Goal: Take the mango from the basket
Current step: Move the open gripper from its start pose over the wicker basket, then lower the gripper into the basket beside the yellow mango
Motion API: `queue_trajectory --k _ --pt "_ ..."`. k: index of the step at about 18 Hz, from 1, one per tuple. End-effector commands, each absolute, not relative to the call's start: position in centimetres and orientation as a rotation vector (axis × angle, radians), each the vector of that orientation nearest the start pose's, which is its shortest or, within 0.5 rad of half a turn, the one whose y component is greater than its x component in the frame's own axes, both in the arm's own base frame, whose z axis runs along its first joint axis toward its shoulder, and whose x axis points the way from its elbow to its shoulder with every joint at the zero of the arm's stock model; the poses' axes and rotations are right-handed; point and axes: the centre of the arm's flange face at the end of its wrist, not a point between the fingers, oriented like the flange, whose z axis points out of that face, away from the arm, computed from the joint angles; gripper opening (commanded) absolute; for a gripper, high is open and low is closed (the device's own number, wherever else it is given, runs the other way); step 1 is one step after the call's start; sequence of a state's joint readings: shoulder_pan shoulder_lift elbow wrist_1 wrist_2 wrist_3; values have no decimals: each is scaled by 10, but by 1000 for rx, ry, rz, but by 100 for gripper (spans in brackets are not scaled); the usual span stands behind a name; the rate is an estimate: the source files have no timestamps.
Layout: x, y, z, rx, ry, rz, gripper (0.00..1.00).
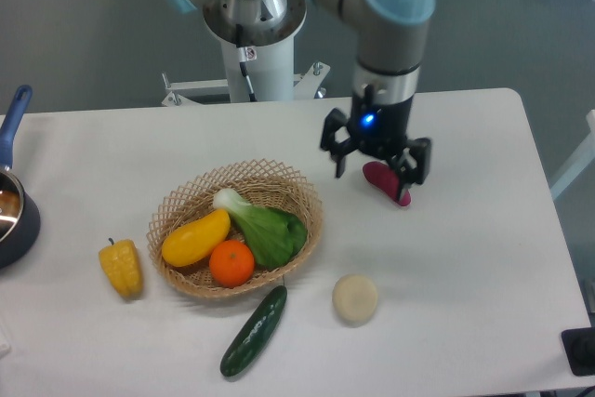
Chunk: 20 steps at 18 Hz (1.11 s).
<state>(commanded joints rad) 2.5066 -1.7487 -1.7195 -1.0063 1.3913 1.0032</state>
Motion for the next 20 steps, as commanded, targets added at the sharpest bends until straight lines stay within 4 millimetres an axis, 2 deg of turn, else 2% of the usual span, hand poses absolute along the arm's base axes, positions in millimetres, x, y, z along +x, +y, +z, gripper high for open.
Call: queue_trajectory --k 6,10,13,16,20 --pt "-302 471 340 -2914 57 -18 100" --pt "-266 493 328 -2935 -14 -65 100" --pt "-243 497 311 -2964 29 -99 100" --pt "-227 502 293 -2992 68 -138 100" --pt "-224 508 269 -3022 91 -181 100"
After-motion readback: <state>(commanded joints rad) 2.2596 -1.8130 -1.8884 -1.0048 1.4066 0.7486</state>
